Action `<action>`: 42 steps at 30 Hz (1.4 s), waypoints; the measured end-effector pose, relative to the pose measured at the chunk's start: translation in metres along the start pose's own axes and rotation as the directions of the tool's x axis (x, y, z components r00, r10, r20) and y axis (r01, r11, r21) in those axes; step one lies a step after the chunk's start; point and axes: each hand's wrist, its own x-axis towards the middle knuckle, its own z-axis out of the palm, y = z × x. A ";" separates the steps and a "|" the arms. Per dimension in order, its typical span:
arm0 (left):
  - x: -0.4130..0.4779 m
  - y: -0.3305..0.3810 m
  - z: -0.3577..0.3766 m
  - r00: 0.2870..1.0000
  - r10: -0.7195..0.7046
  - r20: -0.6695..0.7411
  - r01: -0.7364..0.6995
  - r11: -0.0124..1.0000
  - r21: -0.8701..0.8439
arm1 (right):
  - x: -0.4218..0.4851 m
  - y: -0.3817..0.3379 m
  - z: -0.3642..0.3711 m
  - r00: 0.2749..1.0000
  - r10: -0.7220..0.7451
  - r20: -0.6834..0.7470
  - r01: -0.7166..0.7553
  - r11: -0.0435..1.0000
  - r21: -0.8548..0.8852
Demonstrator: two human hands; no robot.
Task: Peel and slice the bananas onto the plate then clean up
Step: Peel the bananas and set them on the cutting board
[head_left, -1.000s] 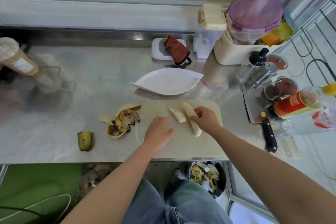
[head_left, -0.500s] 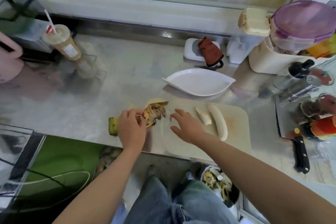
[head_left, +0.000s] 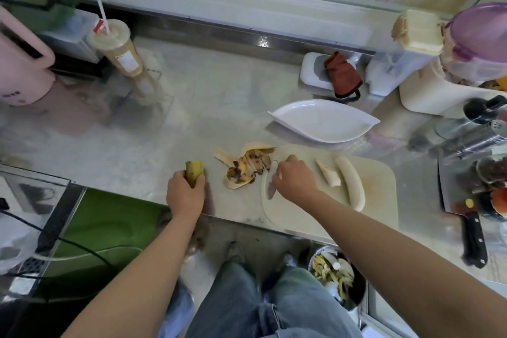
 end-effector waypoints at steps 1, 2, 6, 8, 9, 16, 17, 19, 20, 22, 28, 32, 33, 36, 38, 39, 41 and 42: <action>-0.001 0.001 -0.001 0.997 0.074 -0.001 -0.073 0.995 -0.060 | 0.001 -0.001 -0.004 0.999 0.032 -0.041 -0.028 0.995 0.099; -0.002 0.003 -0.001 0.989 0.147 0.002 -0.145 0.982 -0.116 | 0.003 -0.001 -0.006 0.993 0.065 -0.096 -0.043 0.975 0.220; -0.009 0.021 -0.004 0.957 0.285 0.061 -0.243 0.896 -0.371 | 0.005 -0.026 -0.023 1.000 0.006 0.016 -0.017 0.635 0.772; -0.013 0.030 -0.003 0.932 0.352 0.093 -0.278 0.852 -0.443 | 0.000 -0.043 -0.029 0.977 -0.131 0.170 -0.102 0.416 0.904; -0.016 0.034 -0.002 0.919 0.382 0.099 -0.296 0.833 -0.468 | -0.001 -0.049 -0.030 0.970 -0.170 0.172 -0.092 0.397 0.913; -0.023 0.049 -0.009 0.889 0.441 0.127 -0.319 0.792 -0.520 | -0.001 -0.044 -0.029 0.988 -0.146 0.056 -0.008 0.312 0.950; -0.022 0.051 -0.010 0.893 0.432 0.127 -0.310 0.795 -0.522 | -0.002 -0.042 -0.031 0.987 -0.152 0.058 -0.009 0.304 0.953; -0.022 0.055 -0.011 0.899 0.422 0.114 -0.308 0.796 -0.521 | -0.002 -0.040 -0.032 0.987 -0.151 0.048 0.007 0.344 0.939; -0.023 0.057 -0.011 0.900 0.423 0.106 -0.313 0.796 -0.519 | -0.002 -0.040 -0.033 0.989 -0.146 0.034 0.023 0.373 0.928; -0.024 0.060 -0.010 0.901 0.424 0.087 -0.324 0.795 -0.512 | 0.000 -0.039 -0.034 0.990 -0.138 0.024 0.035 0.408 0.912; -0.033 0.064 -0.007 0.911 0.412 -0.006 -0.370 0.811 -0.453 | 0.004 -0.039 -0.036 0.994 -0.103 -0.028 0.078 0.517 0.852; -0.039 0.069 -0.004 0.910 0.412 -0.047 -0.390 0.811 -0.436 | 0.002 -0.042 -0.034 0.995 -0.051 -0.085 0.099 0.545 0.833; -0.040 0.070 -0.003 0.910 0.411 -0.052 -0.392 0.814 -0.429 | 0.001 -0.043 -0.034 0.994 -0.037 -0.100 0.103 0.551 0.828; -0.041 0.072 0.000 0.921 0.384 -0.068 -0.376 0.830 -0.412 | -0.001 -0.047 -0.033 0.990 0.002 -0.141 0.117 0.547 0.829; -0.042 0.072 0.000 0.928 0.367 -0.067 -0.359 0.829 -0.428 | -0.002 -0.049 -0.033 0.989 0.014 -0.147 0.116 0.537 0.836; -0.042 0.072 0.000 0.927 0.370 -0.065 -0.360 0.827 -0.431 | -0.002 -0.048 -0.032 0.989 0.025 -0.147 0.111 0.535 0.837; -0.041 0.072 0.000 0.917 0.394 -0.063 -0.383 0.825 -0.416 | 0.000 -0.047 -0.030 0.989 0.042 -0.140 0.098 0.524 0.846; -0.040 0.072 -0.001 0.912 0.405 -0.062 -0.394 0.826 -0.404 | 0.001 -0.046 -0.029 0.991 0.045 -0.126 0.086 0.512 0.855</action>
